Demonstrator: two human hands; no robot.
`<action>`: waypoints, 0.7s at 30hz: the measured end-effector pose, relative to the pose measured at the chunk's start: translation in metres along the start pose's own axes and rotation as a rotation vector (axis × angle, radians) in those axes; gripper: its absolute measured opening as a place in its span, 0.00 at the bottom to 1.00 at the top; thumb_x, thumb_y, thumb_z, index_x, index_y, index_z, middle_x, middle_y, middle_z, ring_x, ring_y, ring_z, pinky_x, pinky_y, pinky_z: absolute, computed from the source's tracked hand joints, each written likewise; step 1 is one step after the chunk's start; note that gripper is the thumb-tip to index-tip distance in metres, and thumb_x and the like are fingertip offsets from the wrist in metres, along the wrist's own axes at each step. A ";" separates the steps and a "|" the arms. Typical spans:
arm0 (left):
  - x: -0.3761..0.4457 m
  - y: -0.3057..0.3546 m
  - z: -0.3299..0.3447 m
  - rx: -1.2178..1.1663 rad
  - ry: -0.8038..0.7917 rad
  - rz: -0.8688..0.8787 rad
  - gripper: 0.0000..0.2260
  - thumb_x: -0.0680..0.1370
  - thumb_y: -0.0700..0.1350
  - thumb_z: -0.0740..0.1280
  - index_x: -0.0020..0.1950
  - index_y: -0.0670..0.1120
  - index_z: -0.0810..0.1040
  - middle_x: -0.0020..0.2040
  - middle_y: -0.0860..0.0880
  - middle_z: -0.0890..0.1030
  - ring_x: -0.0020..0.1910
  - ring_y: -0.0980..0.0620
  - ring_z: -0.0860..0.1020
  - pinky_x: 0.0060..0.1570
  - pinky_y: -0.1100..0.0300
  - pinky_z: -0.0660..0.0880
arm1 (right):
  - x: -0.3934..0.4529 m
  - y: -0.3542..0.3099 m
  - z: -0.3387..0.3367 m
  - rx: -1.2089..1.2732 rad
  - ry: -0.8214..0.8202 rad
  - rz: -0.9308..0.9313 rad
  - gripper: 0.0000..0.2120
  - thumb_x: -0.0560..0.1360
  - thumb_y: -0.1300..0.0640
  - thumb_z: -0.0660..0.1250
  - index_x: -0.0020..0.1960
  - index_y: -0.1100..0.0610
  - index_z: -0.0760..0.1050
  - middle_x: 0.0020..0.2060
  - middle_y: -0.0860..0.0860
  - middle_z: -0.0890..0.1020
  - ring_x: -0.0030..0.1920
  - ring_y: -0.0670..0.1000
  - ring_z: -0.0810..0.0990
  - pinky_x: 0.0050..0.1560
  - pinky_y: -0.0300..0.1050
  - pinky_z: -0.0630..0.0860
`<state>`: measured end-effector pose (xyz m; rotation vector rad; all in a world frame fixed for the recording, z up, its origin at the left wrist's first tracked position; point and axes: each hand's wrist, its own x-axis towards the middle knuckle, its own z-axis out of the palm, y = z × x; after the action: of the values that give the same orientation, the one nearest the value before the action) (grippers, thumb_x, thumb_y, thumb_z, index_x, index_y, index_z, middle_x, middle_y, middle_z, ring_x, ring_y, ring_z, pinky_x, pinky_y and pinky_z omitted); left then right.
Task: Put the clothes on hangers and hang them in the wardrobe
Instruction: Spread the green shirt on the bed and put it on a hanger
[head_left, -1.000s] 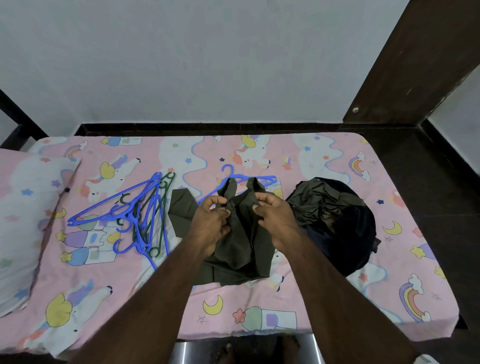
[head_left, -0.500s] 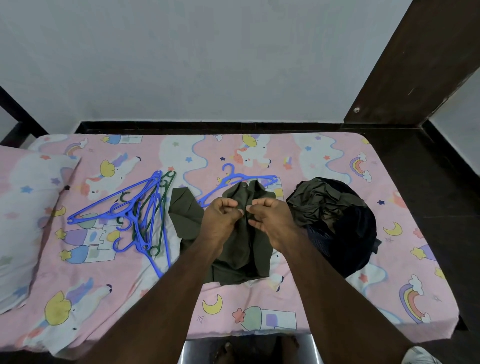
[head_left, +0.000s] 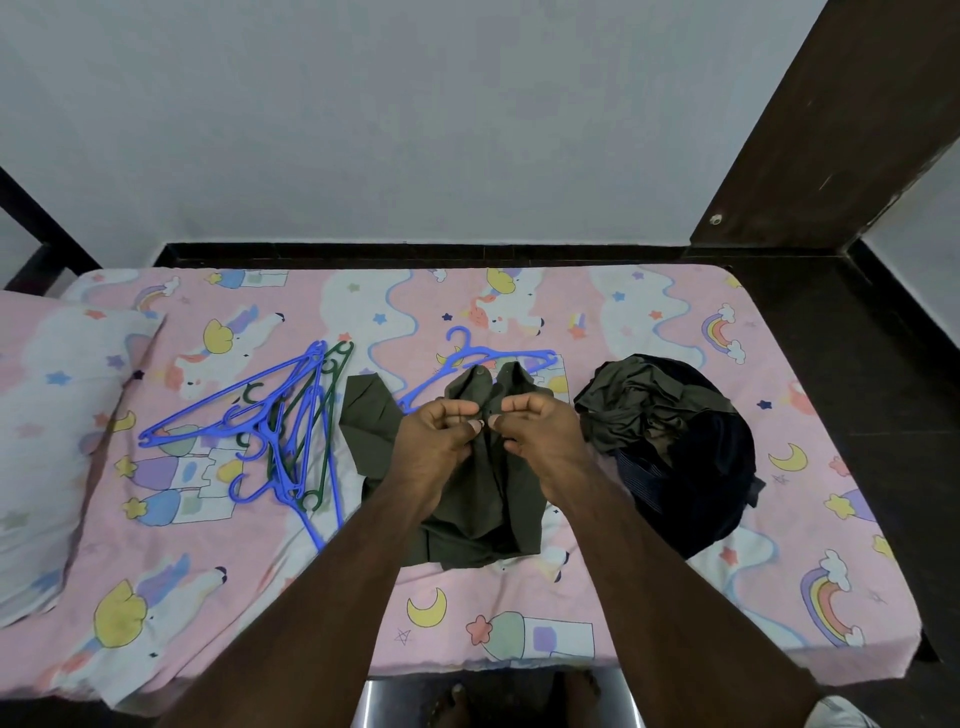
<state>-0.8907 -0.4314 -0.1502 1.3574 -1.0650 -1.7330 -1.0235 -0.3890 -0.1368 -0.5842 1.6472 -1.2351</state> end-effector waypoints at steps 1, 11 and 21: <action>-0.001 0.001 0.001 0.006 0.012 0.013 0.07 0.77 0.32 0.70 0.49 0.43 0.82 0.35 0.49 0.81 0.36 0.53 0.78 0.37 0.62 0.76 | 0.000 0.000 0.001 -0.020 0.014 -0.022 0.08 0.72 0.65 0.75 0.47 0.55 0.80 0.39 0.52 0.83 0.39 0.47 0.81 0.40 0.39 0.77; 0.003 0.003 0.003 0.126 0.104 0.139 0.06 0.75 0.34 0.73 0.47 0.44 0.83 0.37 0.48 0.82 0.38 0.52 0.79 0.45 0.55 0.77 | -0.002 0.001 0.007 -0.405 0.054 -0.322 0.06 0.72 0.63 0.73 0.48 0.55 0.82 0.38 0.40 0.81 0.39 0.39 0.79 0.47 0.36 0.76; -0.002 0.013 0.001 0.009 0.048 0.053 0.06 0.78 0.33 0.68 0.49 0.41 0.82 0.38 0.47 0.83 0.36 0.55 0.80 0.40 0.64 0.77 | 0.002 -0.004 0.008 -0.545 0.022 -0.452 0.05 0.73 0.61 0.73 0.46 0.53 0.80 0.39 0.44 0.82 0.39 0.38 0.79 0.41 0.27 0.73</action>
<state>-0.8906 -0.4345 -0.1378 1.3578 -1.0735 -1.6508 -1.0181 -0.3953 -0.1341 -1.3399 1.9453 -1.0889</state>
